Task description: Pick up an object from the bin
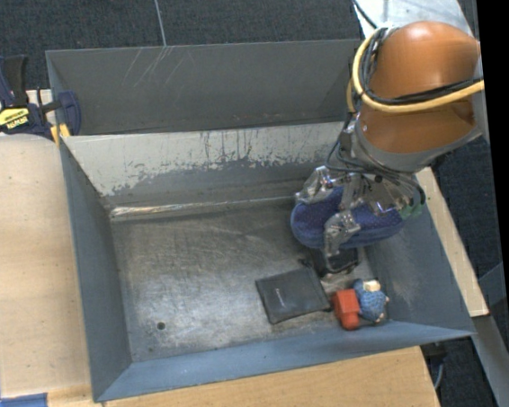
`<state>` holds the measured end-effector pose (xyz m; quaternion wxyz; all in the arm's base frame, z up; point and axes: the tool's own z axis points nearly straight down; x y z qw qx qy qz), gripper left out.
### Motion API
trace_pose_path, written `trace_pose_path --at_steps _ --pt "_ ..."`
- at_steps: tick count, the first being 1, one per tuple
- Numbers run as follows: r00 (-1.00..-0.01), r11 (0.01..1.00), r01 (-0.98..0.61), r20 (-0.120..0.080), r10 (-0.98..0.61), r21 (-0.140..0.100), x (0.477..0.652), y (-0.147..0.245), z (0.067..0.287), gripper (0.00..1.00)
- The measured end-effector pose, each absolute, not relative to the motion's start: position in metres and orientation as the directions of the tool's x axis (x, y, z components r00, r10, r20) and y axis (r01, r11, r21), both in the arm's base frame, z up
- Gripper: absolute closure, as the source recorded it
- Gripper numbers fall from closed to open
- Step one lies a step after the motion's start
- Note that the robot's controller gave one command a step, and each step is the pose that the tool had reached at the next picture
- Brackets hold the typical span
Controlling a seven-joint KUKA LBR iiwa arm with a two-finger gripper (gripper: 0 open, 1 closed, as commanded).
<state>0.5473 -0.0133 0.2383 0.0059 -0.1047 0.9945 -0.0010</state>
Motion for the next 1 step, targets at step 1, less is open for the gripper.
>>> trace_pose_path --at_steps 1 --pt "-0.967 0.967 -0.254 -0.014 -0.254 -0.003 0.5605 0.0092 0.371 1.0"
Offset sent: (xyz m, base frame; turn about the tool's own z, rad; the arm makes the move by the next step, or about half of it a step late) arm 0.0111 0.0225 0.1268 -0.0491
